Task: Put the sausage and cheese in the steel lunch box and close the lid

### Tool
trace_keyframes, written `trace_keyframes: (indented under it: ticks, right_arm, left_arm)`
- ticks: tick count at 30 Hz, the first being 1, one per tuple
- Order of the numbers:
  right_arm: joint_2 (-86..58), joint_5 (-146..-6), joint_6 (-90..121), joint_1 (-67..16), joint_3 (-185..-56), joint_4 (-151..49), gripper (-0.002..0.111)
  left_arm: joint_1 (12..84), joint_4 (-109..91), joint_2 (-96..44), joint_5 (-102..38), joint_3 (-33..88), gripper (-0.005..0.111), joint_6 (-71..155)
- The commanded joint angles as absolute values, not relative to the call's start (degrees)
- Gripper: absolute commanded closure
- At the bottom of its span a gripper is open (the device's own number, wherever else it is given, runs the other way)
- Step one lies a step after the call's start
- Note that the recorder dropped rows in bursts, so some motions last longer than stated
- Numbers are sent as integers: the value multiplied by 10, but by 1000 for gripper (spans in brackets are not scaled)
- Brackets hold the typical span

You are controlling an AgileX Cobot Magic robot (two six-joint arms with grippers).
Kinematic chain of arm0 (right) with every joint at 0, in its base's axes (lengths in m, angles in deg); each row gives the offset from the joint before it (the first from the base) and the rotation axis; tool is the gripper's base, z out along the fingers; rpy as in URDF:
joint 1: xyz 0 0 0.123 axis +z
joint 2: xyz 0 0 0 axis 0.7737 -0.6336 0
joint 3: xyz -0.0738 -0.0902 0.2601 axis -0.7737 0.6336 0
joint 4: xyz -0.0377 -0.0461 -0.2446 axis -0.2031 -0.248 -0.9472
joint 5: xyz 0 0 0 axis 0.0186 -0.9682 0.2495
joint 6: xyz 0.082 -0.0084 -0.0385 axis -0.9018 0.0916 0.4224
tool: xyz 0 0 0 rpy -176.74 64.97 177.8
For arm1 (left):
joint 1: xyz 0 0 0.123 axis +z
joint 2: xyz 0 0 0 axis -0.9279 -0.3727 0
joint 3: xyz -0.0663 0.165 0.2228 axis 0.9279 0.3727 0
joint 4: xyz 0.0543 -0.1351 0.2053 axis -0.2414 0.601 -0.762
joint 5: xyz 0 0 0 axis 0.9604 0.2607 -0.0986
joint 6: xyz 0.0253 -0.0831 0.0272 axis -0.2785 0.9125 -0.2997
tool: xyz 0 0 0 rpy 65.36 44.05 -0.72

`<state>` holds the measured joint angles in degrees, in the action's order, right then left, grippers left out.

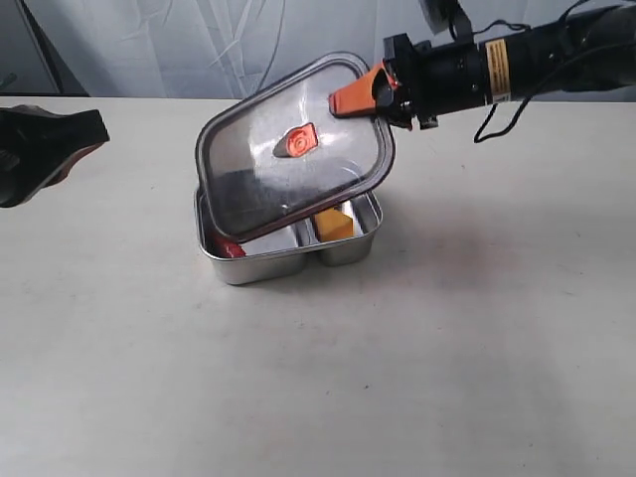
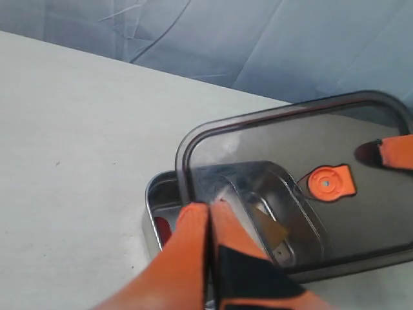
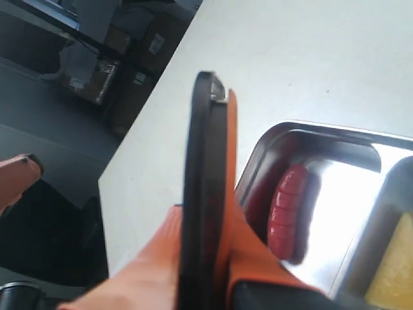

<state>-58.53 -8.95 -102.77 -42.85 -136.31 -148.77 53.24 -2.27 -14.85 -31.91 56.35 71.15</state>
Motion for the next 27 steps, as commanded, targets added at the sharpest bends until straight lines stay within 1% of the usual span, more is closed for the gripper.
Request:
trace_keyframes:
  ticks: [1, 6, 14, 20, 24, 27]
  right_arm:
    - [-514, -146, -1018, -411, -1364, -1511, 109]
    - [-465, -209, -995, -386, -1329, -1501, 109]
    - [-430, -229, -929, -352, -1221, -1429, 109]
    - [-397, -241, -913, -352, -1174, -1383, 109]
    - [-387, -265, -889, -352, -1126, -1278, 109]
    - [-387, -266, -875, -349, -1111, -1275, 109]
  left_arm:
    - [532, -35, -151, -308, 562, 107, 709]
    - [532, -35, -151, -310, 562, 107, 709]
    - [532, -35, -151, -310, 562, 107, 709]
    - [532, -35, -151, -310, 562, 107, 709]
    - [532, -35, -151, -310, 562, 107, 709]
    - [532, -35, -151, -310, 562, 107, 709]
